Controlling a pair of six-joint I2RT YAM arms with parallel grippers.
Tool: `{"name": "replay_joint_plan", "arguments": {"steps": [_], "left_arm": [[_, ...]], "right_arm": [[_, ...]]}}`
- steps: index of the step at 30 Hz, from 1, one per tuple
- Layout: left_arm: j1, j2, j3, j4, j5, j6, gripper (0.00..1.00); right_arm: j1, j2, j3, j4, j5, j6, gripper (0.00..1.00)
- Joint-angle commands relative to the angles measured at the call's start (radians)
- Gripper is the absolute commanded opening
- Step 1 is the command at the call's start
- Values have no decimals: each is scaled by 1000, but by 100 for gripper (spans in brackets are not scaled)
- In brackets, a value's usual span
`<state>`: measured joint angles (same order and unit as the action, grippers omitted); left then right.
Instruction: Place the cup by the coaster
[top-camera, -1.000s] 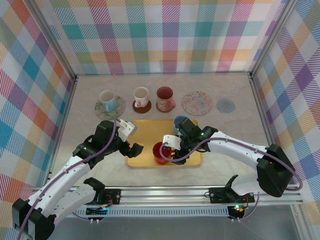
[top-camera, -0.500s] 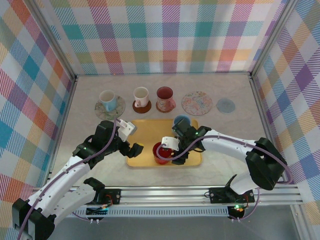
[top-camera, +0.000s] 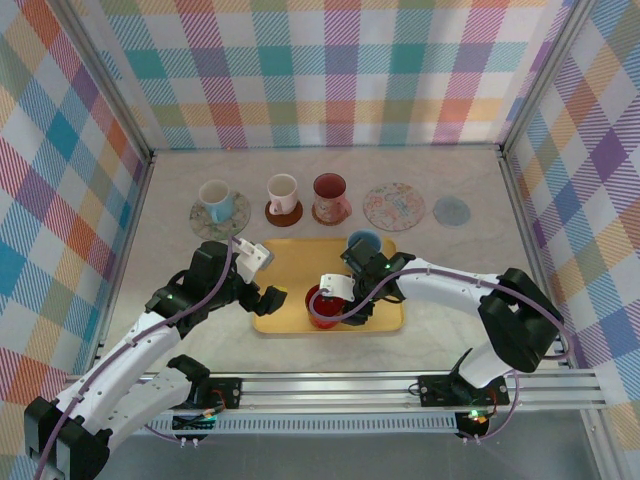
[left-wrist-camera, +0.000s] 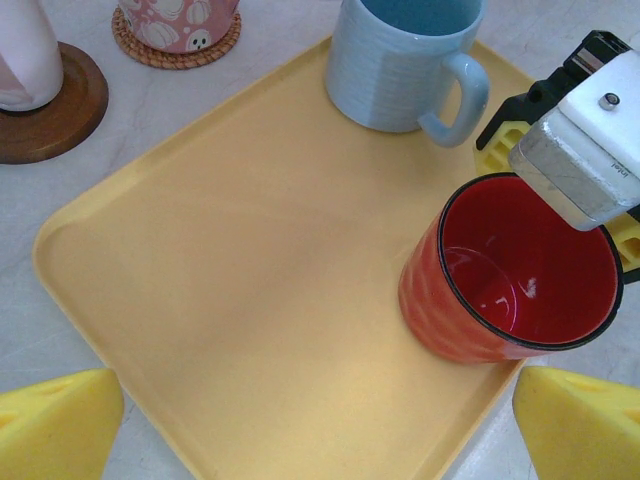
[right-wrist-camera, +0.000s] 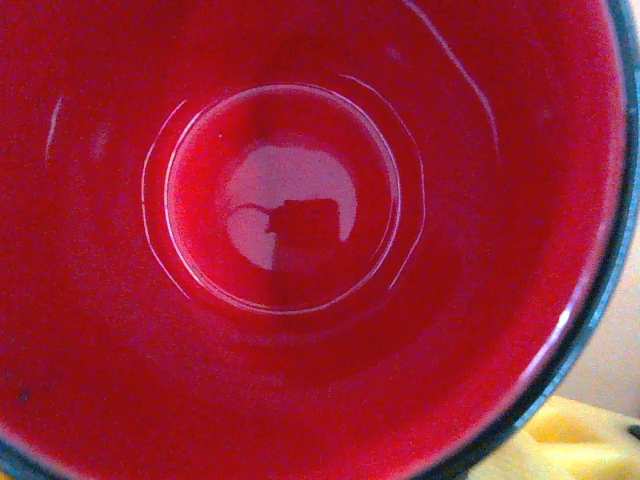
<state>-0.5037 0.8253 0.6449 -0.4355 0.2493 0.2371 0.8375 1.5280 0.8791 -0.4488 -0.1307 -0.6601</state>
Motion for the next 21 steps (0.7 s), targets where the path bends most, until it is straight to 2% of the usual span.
{"name": "replay_joint_plan", "arguments": {"steps": [1,13,18,21], "left_arm": [[-13,-11,-13,17,-3,17,100],[-14,-9,-13,23,-8,15,100],[-13,-10,-13,23,-7,14,100],[-13,-12,-13,21,-9,14,100]], "right_arm": [[8,13,21,18,-15,-32,61],[9,6,15,21,-32,-55,38],[9,2,15,21,-35,-56,26],[9,-2,15,19,-37,-56,23]]}}
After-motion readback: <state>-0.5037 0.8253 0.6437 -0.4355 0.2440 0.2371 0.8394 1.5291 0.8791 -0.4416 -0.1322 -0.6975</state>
